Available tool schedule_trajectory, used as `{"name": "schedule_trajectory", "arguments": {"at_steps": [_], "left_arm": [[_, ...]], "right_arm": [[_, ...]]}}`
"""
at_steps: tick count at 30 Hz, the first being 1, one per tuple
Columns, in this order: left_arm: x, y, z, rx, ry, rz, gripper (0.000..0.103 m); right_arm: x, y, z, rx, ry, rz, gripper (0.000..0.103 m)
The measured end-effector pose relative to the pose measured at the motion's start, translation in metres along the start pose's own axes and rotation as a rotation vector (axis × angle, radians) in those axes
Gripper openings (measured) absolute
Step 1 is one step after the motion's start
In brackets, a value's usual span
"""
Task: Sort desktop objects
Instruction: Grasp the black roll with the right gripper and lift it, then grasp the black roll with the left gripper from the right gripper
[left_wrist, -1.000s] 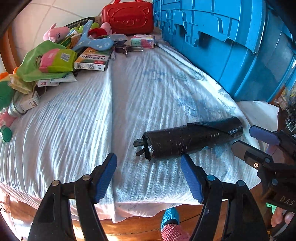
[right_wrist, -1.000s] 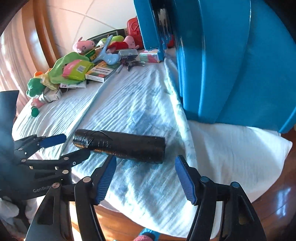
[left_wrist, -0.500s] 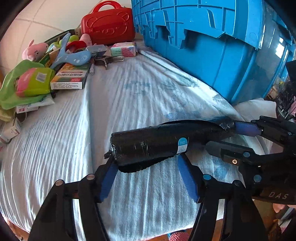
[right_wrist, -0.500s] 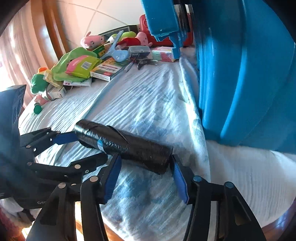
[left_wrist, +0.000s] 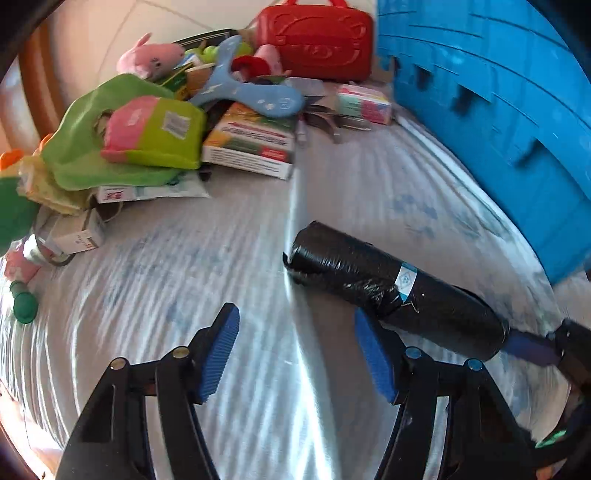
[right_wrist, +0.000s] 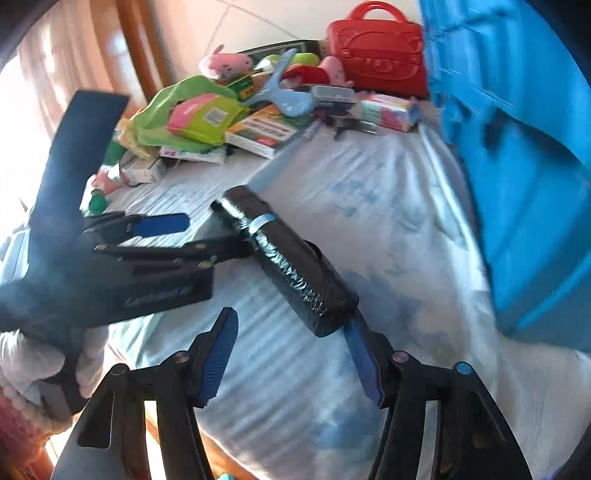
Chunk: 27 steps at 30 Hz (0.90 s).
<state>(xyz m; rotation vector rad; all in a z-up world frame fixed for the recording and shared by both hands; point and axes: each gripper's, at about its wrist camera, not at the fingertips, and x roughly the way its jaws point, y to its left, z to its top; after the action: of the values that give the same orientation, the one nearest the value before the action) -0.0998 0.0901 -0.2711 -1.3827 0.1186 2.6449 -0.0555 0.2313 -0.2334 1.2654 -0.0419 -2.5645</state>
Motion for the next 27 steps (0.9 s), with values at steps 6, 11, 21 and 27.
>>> {"name": "schedule_trajectory", "arguments": {"at_steps": [6,11,21,27], "left_arm": [[-0.020,0.050,0.005,-0.116,0.026,0.065,0.064],[-0.024,0.042,0.015,-0.172,0.056,0.011,0.064],[0.035,-0.011,0.060,-0.230,0.127,-0.099,0.064],[0.051,-0.028,0.065,-0.146,0.155,-0.056,0.038]], "right_arm": [[0.038,0.038,0.036,-0.031,0.036,0.129,0.060],[0.025,0.037,0.048,-0.072,0.023,0.041,0.060],[0.048,-0.017,0.073,-0.073,0.069,-0.192,0.061],[0.067,-0.020,0.080,-0.131,0.100,-0.123,0.061]]}}
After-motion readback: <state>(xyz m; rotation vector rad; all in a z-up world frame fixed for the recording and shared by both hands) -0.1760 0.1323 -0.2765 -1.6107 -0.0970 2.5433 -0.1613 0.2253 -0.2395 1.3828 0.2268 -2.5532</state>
